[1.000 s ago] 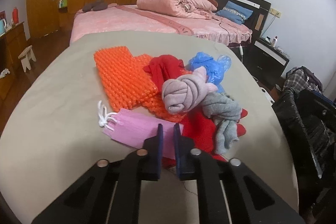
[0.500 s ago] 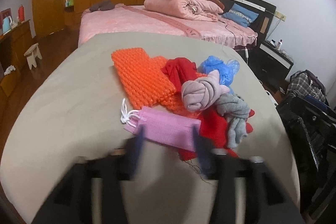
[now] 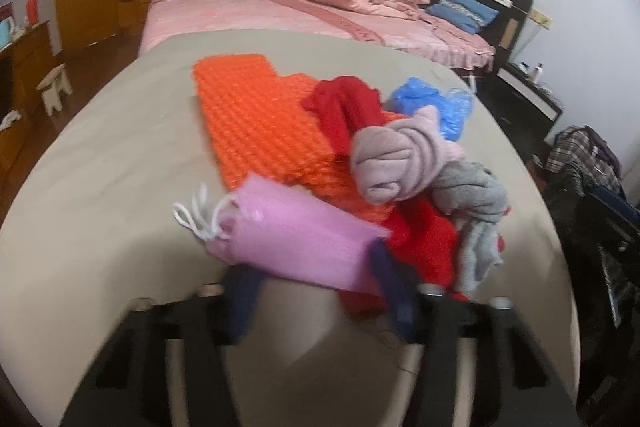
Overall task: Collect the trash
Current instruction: 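Return both tools to the table and grasp the pink mask with the left tool, then lift the pink mask with the left tool while the right tool grasps the grey cloth, then open both tools over the bin to drop mask and grey cloth, then grasp the pink knotted cloth with the left tool while the right tool grasps the blue plastic bag, then carry pink cloth and blue bag over the bin and open both tools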
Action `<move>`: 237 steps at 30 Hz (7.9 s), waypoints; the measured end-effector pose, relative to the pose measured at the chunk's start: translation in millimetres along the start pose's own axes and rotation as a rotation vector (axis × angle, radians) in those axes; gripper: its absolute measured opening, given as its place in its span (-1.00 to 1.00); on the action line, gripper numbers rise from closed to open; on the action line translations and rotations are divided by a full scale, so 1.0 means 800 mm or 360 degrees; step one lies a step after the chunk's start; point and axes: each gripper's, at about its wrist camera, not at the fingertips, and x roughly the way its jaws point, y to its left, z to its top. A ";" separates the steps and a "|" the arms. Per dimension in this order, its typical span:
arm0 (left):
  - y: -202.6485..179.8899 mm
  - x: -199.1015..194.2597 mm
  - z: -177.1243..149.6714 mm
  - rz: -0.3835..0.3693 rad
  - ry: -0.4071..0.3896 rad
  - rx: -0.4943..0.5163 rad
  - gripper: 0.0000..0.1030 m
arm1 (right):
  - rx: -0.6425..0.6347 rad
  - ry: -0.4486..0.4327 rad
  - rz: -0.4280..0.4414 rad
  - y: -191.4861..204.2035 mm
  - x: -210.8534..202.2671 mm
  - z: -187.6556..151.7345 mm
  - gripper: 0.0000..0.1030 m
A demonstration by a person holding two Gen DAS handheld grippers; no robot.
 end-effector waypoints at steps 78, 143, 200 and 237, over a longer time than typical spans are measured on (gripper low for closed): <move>-0.306 -0.102 0.053 -0.0719 -0.0319 0.0582 -0.93 | 0.0322 -0.0271 -0.0337 -0.209 -0.196 -0.021 -0.37; -0.048 0.001 0.051 -0.0075 -0.0169 0.0081 -0.01 | 0.0102 -0.0128 -0.0056 -0.043 -0.018 0.040 0.87; 0.020 -0.014 0.115 0.0118 -0.0399 -0.0039 -0.16 | 0.0016 0.0082 0.0237 0.023 0.117 0.095 -0.36; -0.206 -0.140 0.081 -0.0340 -0.0521 0.0300 -0.16 | 0.0220 -0.0253 -0.0168 -0.151 -0.174 0.026 -0.32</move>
